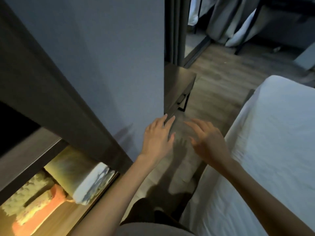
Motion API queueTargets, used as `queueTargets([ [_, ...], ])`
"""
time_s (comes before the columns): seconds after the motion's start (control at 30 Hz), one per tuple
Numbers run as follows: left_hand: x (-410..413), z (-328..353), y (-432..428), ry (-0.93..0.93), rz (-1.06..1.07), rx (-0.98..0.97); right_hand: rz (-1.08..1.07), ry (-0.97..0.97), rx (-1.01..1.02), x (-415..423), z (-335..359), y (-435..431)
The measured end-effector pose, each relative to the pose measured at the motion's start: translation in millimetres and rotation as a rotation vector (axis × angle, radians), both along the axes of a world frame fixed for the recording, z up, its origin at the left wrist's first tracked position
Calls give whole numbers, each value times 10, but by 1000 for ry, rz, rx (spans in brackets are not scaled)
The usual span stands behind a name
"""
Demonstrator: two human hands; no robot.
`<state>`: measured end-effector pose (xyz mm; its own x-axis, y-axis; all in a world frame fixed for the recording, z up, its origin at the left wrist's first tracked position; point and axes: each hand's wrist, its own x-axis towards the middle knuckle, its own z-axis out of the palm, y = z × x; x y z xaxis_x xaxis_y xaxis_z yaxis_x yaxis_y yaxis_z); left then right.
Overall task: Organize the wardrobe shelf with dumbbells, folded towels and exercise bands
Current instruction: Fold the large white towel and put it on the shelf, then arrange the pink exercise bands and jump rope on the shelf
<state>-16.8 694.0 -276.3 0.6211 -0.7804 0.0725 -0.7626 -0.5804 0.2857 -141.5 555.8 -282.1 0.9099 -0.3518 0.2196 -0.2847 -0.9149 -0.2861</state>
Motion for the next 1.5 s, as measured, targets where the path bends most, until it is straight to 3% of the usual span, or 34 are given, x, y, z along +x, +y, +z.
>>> queueTargets([
  [0.27,556,-146,-1113,-11,-43,-1,-50,97,24,553,-148,-1000],
  [0.67,1862,-244,-3038,-12,85,46,24,254,64,2143,-357,-2969],
  [1.0,2462,-625,-3960,39,494,73,307,394,-50,3147,-603,-4385],
  [1.17,2336,-826,-4223,230,754,-5,576,449,-108,3335,-691,-4902],
  [1.3,2077,-998,-4332,256,930,-50,737,458,-148,3410,-858,-5141],
  [1.5,1811,-1459,-4450,339,1044,-36,884,493,-141,3482,-1292,-5176],
])
